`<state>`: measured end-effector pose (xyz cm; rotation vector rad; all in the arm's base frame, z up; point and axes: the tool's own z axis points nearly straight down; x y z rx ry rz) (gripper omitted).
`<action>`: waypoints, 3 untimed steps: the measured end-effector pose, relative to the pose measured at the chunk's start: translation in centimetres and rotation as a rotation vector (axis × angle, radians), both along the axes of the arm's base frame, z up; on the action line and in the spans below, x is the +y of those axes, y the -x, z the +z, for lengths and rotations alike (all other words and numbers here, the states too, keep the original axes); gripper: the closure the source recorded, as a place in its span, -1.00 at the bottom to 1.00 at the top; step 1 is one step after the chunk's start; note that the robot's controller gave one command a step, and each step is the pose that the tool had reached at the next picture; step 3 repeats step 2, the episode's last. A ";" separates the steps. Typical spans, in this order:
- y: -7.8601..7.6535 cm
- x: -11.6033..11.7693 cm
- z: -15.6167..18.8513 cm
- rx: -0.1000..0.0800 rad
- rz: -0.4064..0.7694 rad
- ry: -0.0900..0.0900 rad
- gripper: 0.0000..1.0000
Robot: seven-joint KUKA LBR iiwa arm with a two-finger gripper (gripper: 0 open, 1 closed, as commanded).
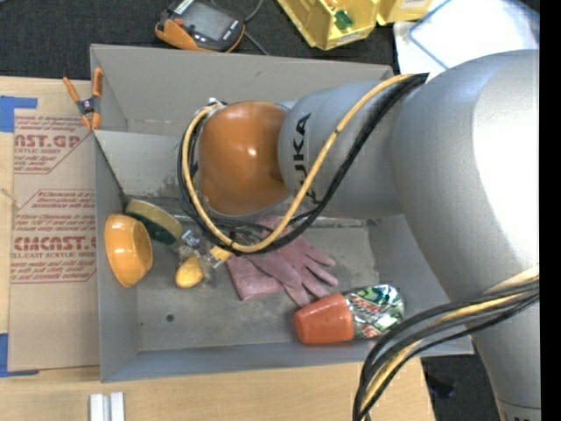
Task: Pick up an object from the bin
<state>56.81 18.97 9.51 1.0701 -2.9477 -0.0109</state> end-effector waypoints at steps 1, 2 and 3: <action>-0.2 0.1 2.8 -0.009 0.000 -0.003 1.00; -0.2 0.1 4.5 -0.006 0.000 -0.002 1.00; -0.2 0.1 4.5 -0.006 0.000 -0.002 1.00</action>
Offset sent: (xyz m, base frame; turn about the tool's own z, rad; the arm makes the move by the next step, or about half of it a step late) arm 0.0019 0.0008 0.0728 -0.0003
